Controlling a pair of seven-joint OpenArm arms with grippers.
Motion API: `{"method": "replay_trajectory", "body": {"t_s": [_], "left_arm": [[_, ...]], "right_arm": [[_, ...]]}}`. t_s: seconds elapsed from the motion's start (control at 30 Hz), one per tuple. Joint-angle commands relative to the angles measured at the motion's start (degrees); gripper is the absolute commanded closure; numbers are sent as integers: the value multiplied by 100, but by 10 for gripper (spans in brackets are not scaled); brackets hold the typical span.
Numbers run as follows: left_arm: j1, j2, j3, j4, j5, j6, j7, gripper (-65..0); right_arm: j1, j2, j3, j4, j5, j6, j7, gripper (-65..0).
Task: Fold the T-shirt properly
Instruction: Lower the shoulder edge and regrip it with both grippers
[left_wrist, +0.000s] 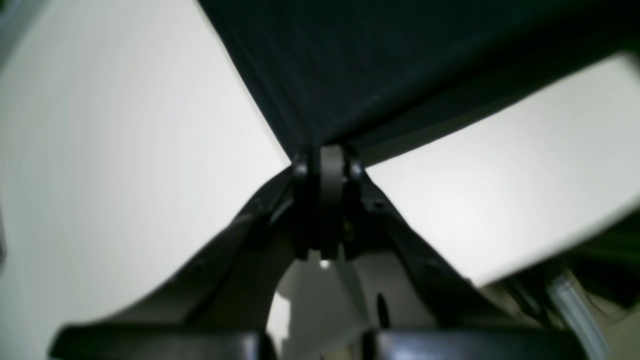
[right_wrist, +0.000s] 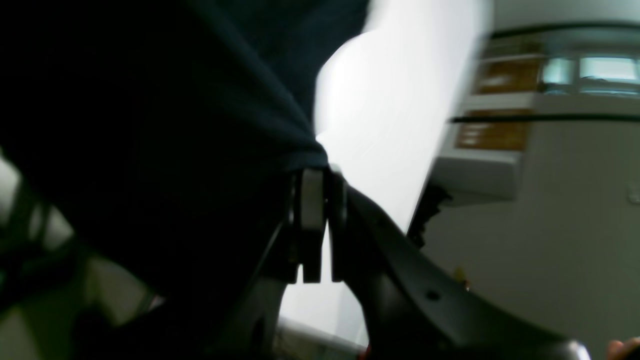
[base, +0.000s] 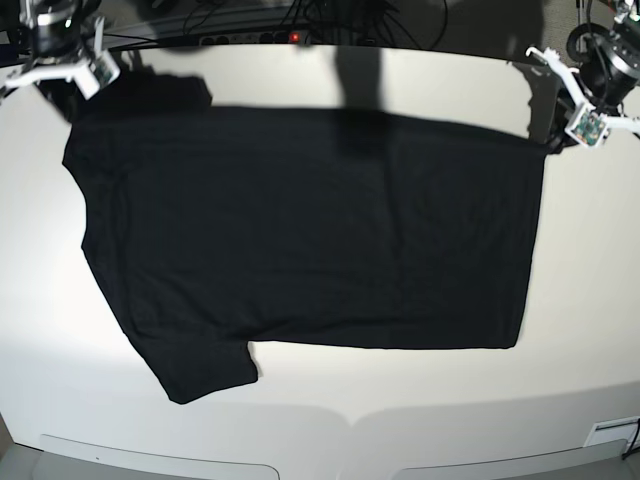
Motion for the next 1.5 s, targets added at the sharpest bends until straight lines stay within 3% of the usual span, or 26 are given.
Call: {"method": "replay_trajectory", "body": {"t_s": [0.0, 0.13, 0.23, 0.37, 0.47, 0.57, 0.7, 0.83, 1.2, 1.47], "left_arm": [[-122, 11, -48, 92, 7, 76, -90, 0], [-590, 315, -48, -57, 151, 57, -7, 0], [-938, 463, -48, -404, 264, 50, -9, 0], [-1379, 555, -13, -922, 247, -260, -42, 0], [-1661, 553, 61, -1224, 247, -271, -48, 0], [-1882, 551, 249, -1408, 249, -271, -48, 0], [-2133, 553, 656, -1604, 278, -269, -37, 0], [-2319, 551, 894, -1759, 625, -245, -20, 0], [-2581, 553, 896, -2483, 658, -243, -50, 0], [-2625, 551, 894, -2483, 656, -243, -52, 0]], "right_arm": [[122, 76, 72, 103, 136, 105, 125, 0], [846, 76, 79, 98, 931, 763, 308, 0], [1285, 79, 79, 92, 1176, 892, 415, 0], [1727, 79, 79, -118, 1217, 1180, 632, 0], [2033, 79, 76, -380, 1759, 1316, 901, 0], [2341, 76, 76, -658, 1926, 1547, 977, 0], [2608, 74, 76, -981, 2214, 1602, 1058, 0], [2717, 66, 76, -1272, 2221, 1827, 1099, 0], [2826, 44, 76, -2055, 2380, 1873, 1421, 0], [3512, -389, 76, -2747, 2498, 2621, 1443, 0]]}}
